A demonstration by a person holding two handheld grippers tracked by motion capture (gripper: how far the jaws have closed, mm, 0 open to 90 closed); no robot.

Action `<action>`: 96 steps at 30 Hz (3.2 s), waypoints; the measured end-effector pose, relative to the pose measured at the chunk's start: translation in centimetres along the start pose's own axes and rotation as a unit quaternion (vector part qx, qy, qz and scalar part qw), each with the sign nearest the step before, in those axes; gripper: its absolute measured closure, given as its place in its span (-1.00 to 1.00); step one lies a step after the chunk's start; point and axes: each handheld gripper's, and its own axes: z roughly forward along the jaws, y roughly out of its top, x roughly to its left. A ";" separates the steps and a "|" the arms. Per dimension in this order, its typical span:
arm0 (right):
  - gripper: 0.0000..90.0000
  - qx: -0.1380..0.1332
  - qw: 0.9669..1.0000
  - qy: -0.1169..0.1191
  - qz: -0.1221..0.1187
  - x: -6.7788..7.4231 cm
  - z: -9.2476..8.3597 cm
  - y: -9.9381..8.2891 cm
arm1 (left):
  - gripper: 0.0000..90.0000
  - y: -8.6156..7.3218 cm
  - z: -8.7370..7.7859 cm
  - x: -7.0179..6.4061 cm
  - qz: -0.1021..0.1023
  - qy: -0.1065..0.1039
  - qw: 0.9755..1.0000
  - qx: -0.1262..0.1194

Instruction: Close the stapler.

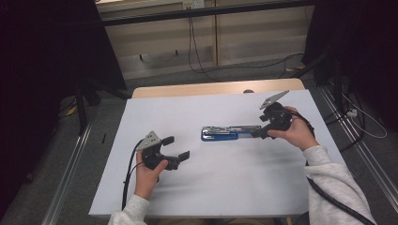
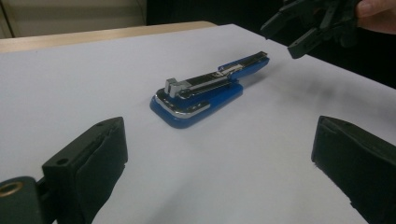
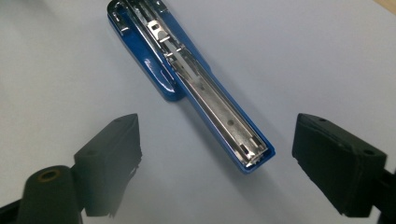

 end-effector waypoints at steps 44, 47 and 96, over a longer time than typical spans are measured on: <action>1.00 0.009 0.992 -0.114 0.058 -0.7 1.2 -5.2 | 1.00 1.3 9.8 2.3 -0.021 0.058 0.991 0.122; 1.00 0.011 0.992 -0.113 0.054 -0.6 1.4 -5.0 | 1.00 1.4 9.9 2.4 -0.021 0.053 0.992 0.113; 1.00 -0.039 0.994 -0.088 0.043 0.0 1.1 -3.6 | 1.00 1.3 10.0 1.9 -0.007 0.050 0.990 0.132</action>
